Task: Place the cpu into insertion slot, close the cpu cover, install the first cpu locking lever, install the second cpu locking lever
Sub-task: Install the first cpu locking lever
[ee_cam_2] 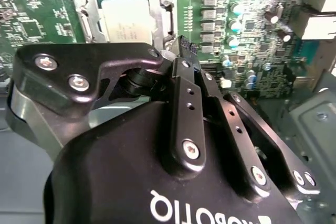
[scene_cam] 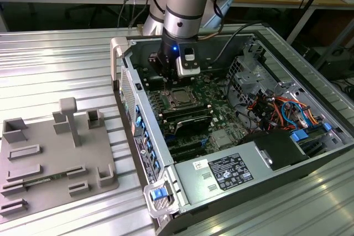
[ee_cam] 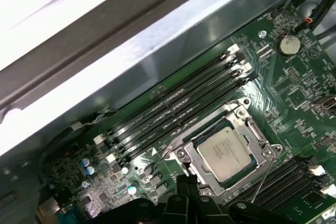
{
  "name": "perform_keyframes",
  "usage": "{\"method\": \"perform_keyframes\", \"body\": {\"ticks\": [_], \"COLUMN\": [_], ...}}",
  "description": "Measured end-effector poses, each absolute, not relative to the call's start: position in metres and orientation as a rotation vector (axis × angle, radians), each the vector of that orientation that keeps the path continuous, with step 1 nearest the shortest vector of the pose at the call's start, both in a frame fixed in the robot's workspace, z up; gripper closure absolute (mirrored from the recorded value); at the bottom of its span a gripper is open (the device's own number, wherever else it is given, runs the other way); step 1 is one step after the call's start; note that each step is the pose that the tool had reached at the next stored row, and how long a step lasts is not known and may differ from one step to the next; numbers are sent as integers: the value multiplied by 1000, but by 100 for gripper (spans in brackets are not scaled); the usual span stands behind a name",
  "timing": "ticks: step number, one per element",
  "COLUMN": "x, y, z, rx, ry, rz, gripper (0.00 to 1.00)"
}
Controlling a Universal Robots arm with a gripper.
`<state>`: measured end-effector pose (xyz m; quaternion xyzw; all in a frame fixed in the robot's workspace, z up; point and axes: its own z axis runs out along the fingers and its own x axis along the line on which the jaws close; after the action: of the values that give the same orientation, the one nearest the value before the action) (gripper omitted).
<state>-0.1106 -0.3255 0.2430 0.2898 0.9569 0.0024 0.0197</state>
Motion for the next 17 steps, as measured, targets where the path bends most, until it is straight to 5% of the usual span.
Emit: {"method": "perform_keyframes", "body": {"ticks": [17], "x": [-123], "y": [-323], "z": [248], "rx": [665], "ry": [3031], "rz": [12], "gripper": [89]}}
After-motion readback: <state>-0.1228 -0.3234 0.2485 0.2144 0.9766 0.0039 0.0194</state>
